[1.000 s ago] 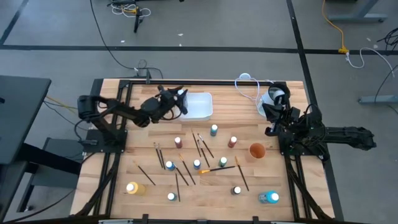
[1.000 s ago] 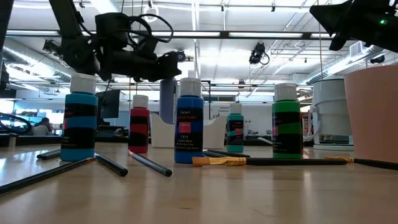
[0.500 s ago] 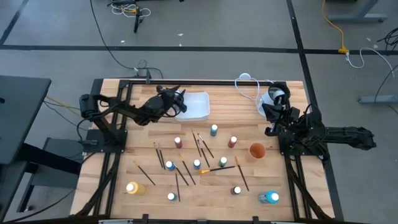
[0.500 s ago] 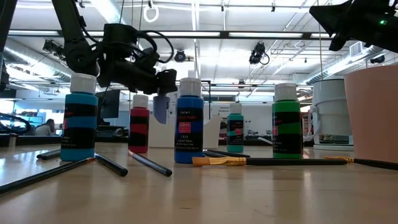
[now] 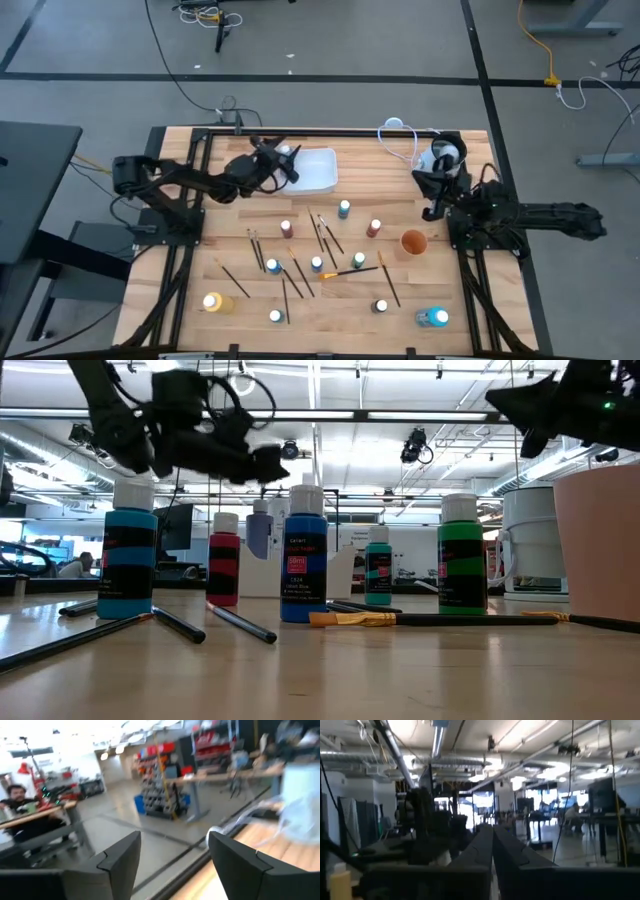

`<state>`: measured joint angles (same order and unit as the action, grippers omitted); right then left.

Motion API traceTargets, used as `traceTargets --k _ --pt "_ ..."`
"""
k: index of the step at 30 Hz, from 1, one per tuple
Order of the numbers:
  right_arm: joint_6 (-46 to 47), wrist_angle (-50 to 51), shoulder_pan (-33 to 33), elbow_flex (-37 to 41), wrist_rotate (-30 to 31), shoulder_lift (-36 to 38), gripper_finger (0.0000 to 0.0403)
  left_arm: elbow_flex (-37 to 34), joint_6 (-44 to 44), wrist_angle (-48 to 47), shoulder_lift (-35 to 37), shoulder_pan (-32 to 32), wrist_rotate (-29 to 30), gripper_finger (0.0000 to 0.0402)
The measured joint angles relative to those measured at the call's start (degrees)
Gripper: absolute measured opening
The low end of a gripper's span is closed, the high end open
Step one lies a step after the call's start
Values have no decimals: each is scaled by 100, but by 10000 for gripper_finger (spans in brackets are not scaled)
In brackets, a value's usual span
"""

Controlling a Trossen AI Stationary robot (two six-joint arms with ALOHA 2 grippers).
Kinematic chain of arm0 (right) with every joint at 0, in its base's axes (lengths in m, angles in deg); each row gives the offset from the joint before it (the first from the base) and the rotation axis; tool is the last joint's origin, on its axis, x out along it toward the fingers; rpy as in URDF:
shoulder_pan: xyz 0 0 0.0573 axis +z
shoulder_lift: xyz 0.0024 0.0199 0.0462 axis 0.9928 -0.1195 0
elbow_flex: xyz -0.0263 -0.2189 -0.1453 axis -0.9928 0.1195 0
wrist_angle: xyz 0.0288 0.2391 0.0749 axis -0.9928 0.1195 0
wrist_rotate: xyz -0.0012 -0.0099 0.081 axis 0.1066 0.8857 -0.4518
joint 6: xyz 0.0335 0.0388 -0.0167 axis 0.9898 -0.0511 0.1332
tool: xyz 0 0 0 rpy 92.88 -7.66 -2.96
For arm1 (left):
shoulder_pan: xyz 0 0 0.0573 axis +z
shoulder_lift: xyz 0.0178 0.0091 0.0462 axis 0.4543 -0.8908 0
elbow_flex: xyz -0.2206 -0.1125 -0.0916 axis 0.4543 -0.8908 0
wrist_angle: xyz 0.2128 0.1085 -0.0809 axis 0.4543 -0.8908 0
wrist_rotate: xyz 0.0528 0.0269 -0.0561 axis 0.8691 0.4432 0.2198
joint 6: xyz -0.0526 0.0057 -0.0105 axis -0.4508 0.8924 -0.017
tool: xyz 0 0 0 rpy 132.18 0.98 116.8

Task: Pick & Place Paint Supplies
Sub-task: Put the yellow paint bottle into the white bin

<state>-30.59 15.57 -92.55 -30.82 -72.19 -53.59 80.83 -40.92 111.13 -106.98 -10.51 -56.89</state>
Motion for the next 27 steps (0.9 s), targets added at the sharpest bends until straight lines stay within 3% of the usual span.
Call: traceTargets --k 4,7,17,22,27 --pt "387 203 2 0 -472 -228 13 -2 126 -153 761 -365 -166 247" --pt "706 168 2 0 -952 -367 13 -2 106 -798 1568 -696 -331 247" --pt "810 -12 2 0 -1153 -512 13 -2 -1507 -3698 4254 -1556 -391 239" --pt "757 -144 2 0 -1161 -510 13 -4 -2228 -4581 4821 -1756 -388 236" --pt "748 -294 2 0 -1164 -510 13 -6 -2455 -5012 4894 -1842 -695 236"
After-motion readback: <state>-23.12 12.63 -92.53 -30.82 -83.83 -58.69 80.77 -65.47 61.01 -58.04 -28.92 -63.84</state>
